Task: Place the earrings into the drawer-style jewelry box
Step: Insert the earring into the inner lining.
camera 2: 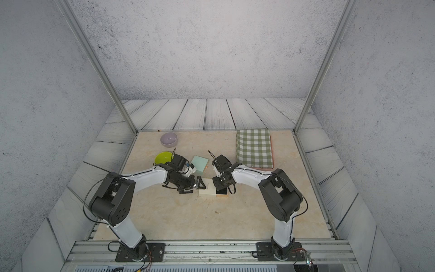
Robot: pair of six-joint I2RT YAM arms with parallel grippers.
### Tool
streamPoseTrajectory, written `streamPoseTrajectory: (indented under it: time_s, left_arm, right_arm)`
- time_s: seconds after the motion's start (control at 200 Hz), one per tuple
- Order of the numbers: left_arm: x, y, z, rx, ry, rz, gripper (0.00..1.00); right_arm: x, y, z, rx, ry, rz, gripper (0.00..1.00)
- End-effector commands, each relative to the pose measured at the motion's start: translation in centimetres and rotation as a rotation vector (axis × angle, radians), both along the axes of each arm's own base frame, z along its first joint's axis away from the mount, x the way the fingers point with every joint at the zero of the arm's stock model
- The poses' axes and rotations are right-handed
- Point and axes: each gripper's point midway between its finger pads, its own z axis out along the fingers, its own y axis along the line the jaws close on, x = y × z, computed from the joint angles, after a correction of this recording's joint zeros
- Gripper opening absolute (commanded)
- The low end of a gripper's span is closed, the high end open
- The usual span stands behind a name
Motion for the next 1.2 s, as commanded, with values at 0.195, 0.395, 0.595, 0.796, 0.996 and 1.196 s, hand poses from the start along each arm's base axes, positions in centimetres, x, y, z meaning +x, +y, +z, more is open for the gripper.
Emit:
streamPoseTrajectory:
  time_s: [0.195,0.395,0.595,0.796,0.996,1.196]
  left_arm:
    - [-0.1,0.1,0.8,-0.026,-0.013,0.004,0.99]
    - [-0.1,0.0,0.9,-0.03,-0.015,0.006,0.99]
    - [-0.1,0.0,0.7,-0.031,-0.013,0.008,0.99]
    - [0.1,0.2,1.1,-0.025,-0.03,0.016,0.99]
    - [-2.0,-0.2,2.1,-0.013,-0.064,-0.012,0.96]
    - [-8.3,-1.6,2.1,0.13,-0.142,-0.168,0.96]
  right_arm:
    - [-0.7,-0.3,1.3,-0.011,0.004,0.01,0.25]
    - [-0.7,-0.2,2.4,-0.001,-0.011,0.02,0.34]
    - [-0.8,0.0,3.6,0.018,-0.023,0.031,0.39]
    - [-0.7,0.2,7.2,0.053,-0.067,0.042,0.41]
    - [-5.5,-2.4,9.2,0.116,-0.058,0.054,0.48]
    - [-13.0,-6.1,5.4,0.149,0.009,0.035,0.52]
